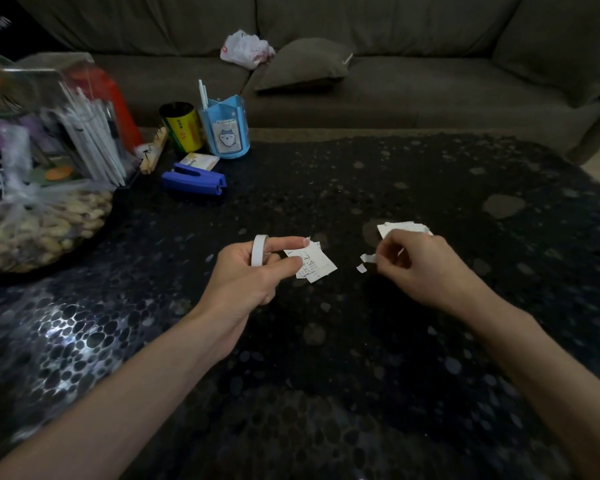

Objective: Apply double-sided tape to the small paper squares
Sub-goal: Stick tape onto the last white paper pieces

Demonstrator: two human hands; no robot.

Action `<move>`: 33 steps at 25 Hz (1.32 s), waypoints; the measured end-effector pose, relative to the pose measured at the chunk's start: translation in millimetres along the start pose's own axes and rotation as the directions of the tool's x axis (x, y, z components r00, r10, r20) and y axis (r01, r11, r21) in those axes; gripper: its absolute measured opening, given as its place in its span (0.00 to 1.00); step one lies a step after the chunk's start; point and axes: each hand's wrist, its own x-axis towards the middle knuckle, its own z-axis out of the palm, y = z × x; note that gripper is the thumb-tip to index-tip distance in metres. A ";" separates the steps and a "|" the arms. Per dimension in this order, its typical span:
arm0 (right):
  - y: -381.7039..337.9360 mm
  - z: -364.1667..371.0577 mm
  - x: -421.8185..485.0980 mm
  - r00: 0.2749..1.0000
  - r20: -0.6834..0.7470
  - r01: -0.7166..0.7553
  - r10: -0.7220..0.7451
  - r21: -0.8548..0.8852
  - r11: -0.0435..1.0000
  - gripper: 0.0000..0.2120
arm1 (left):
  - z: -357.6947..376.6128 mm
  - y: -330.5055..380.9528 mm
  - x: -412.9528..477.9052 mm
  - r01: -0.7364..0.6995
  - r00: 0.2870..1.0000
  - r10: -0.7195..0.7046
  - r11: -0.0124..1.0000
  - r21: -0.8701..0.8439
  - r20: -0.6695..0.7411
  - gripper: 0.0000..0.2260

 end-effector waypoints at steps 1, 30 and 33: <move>7.9 0.3 1.8 0.999 0.047 -0.002 0.007 -0.100 0.995 0.04 | -0.2 -0.6 0.8 0.006 1.000 -0.006 1.000 0.001 -0.005 0.10; -0.8 30.8 8.3 0.950 -0.107 0.297 -0.292 0.032 0.954 0.12 | -4.5 2.9 4.0 0.039 0.996 -0.038 0.999 0.013 -0.079 0.10; -23.0 58.7 15.1 0.921 -0.076 0.379 -0.382 -0.058 0.924 0.21 | -5.4 4.4 3.6 0.042 0.994 -0.041 0.999 0.008 -0.101 0.10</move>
